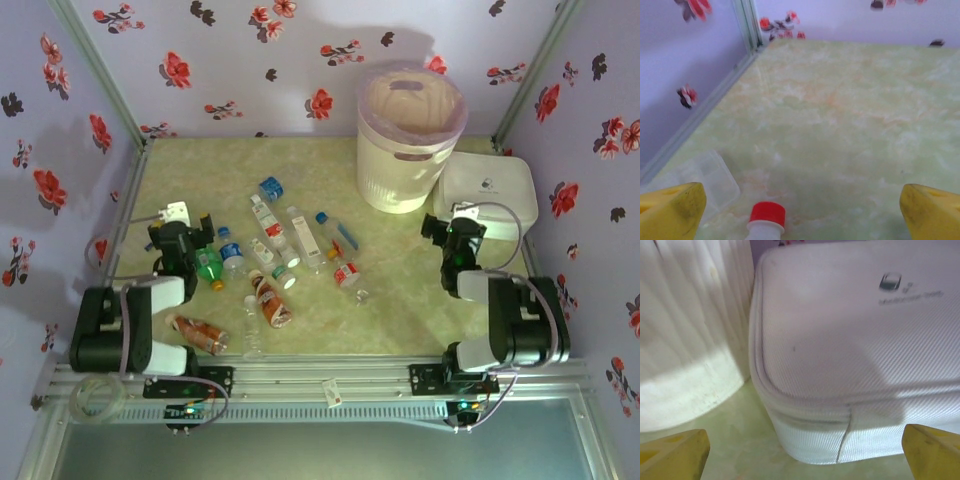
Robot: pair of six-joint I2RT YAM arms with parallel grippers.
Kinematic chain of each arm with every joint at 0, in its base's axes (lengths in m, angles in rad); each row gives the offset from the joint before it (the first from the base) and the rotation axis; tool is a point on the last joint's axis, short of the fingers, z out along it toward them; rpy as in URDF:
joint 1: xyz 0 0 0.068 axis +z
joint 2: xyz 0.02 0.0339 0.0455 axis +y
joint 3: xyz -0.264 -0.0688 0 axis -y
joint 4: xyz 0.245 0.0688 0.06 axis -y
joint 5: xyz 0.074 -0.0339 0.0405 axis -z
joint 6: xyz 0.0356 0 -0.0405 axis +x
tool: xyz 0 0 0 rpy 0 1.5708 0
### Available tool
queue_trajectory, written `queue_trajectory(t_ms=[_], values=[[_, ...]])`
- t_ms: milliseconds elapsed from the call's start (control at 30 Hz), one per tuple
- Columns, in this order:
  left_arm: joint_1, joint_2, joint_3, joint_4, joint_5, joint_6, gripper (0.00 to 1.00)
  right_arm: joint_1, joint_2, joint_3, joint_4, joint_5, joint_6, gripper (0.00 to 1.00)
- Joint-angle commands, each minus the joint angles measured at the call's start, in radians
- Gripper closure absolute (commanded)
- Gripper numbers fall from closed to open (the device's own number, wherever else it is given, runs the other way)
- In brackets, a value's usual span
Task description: Put the plastic bottles in the bin
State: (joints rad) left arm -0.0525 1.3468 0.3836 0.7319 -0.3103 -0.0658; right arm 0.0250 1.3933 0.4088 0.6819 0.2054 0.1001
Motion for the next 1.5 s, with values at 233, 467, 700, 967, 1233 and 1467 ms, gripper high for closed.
queue_trajectory(t_ms=[233, 467, 700, 967, 1233, 1467], values=[[-0.044, -0.421, 0.245, -0.750, -0.021, -0.242, 0.01, 0.164, -0.368, 0.190, -0.726, 0.056, 0.058, 0.01], [-0.143, -0.413, 0.398, -1.037, 0.097, -0.415, 0.02, 0.410, -0.340, 0.377, -1.068, 0.084, 0.051, 0.02], [-0.299, -0.366, 0.425, -1.107, 0.129, -0.560, 0.02, 0.667, -0.120, 0.578, -1.192, 0.099, 0.043, 0.11], [-0.321, -0.308, 0.421, -1.071, 0.245, -0.617, 0.02, 0.727, 0.202, 0.797, -1.225, 0.027, 0.045, 0.15], [-0.325, -0.271, 0.392, -1.035, 0.298, -0.649, 0.03, 0.689, 0.485, 1.031, -1.329, 0.015, 0.058, 0.16], [-0.326, -0.282, 0.385, -1.069, 0.295, -0.626, 0.00, 0.655, 0.602, 1.101, -1.392, -0.032, 0.075, 0.16]])
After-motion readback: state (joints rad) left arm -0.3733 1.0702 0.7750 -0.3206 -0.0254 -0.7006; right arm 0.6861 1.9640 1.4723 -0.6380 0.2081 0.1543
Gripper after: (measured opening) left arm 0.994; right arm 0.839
